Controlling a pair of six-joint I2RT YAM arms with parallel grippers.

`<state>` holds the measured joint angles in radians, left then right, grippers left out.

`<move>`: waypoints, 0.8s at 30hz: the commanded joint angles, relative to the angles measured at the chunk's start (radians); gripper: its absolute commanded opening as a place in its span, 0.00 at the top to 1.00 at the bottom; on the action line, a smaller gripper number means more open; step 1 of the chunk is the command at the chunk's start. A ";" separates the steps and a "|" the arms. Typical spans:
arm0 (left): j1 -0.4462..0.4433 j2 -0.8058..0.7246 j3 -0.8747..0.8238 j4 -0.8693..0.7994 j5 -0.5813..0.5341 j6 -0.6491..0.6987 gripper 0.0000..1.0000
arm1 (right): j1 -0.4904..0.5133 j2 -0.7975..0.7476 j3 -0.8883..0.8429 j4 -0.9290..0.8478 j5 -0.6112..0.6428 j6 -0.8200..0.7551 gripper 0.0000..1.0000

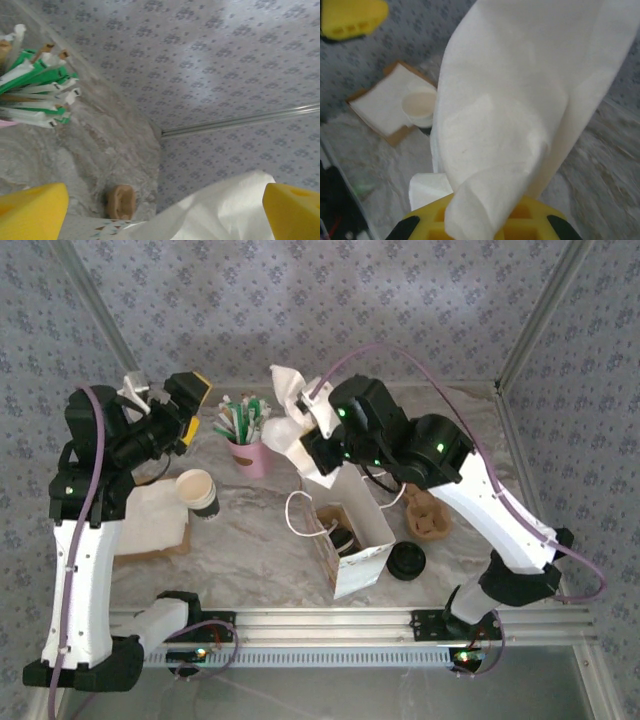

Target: Pack the takeout coffee

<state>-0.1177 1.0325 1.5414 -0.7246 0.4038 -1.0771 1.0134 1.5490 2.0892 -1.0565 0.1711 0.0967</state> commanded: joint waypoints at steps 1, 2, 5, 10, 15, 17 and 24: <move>0.008 0.001 -0.008 -0.032 -0.014 0.055 0.01 | 0.031 -0.052 -0.094 -0.070 0.155 0.057 1.00; 0.010 0.003 -0.013 -0.033 -0.013 0.058 0.01 | 0.039 -0.065 -0.122 -0.075 0.170 0.073 1.00; 0.013 0.005 -0.025 -0.032 -0.011 0.065 0.00 | 0.062 -0.083 -0.175 -0.101 0.210 0.116 1.00; 0.016 0.009 -0.047 -0.025 -0.002 0.069 0.00 | 0.085 -0.107 -0.238 -0.125 0.250 0.171 1.00; 0.019 0.012 -0.062 -0.022 0.004 0.072 0.00 | 0.092 -0.118 -0.290 -0.159 0.240 0.216 1.00; 0.021 0.012 -0.068 -0.022 0.003 0.073 0.00 | 0.093 -0.131 -0.330 -0.154 0.213 0.235 1.00; 0.023 0.014 -0.090 -0.010 0.007 0.071 0.01 | 0.094 -0.128 -0.432 -0.138 0.134 0.273 1.00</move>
<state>-0.1036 1.0492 1.4536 -0.7567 0.3996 -1.0286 1.1004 1.4273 1.6814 -1.1790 0.3378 0.3283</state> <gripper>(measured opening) 0.994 0.085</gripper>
